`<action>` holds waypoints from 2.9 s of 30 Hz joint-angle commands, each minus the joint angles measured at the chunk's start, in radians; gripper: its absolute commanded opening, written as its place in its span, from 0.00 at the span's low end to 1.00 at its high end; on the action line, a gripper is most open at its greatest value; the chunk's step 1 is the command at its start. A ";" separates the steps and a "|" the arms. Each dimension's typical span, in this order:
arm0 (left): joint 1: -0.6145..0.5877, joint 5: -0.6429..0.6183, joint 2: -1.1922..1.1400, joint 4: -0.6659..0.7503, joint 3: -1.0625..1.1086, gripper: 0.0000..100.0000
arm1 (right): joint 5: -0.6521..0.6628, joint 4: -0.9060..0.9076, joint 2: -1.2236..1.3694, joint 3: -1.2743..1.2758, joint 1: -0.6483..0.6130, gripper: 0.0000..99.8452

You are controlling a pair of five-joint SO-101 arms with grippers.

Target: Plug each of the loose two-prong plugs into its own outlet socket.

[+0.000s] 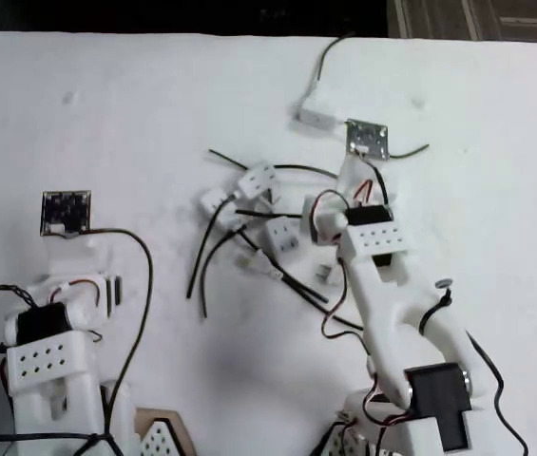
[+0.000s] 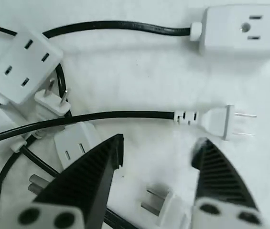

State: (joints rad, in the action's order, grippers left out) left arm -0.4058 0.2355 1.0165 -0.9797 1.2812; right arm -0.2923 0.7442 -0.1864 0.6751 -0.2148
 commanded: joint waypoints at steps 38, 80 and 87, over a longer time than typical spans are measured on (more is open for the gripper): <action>-0.007 0.009 0.021 0.018 -0.003 0.18 | 0.002 0.073 0.151 -0.146 0.074 0.29; -0.007 0.011 0.021 0.018 -0.003 0.18 | -0.249 0.275 -0.139 0.077 0.025 0.27; -0.007 0.011 0.021 0.018 -0.003 0.18 | -0.393 0.245 -0.137 0.078 0.027 0.27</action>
State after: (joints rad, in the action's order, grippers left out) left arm -0.4058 0.2355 1.0165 -0.9797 1.2812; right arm -0.6375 1.0127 -0.2954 0.7580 -0.1872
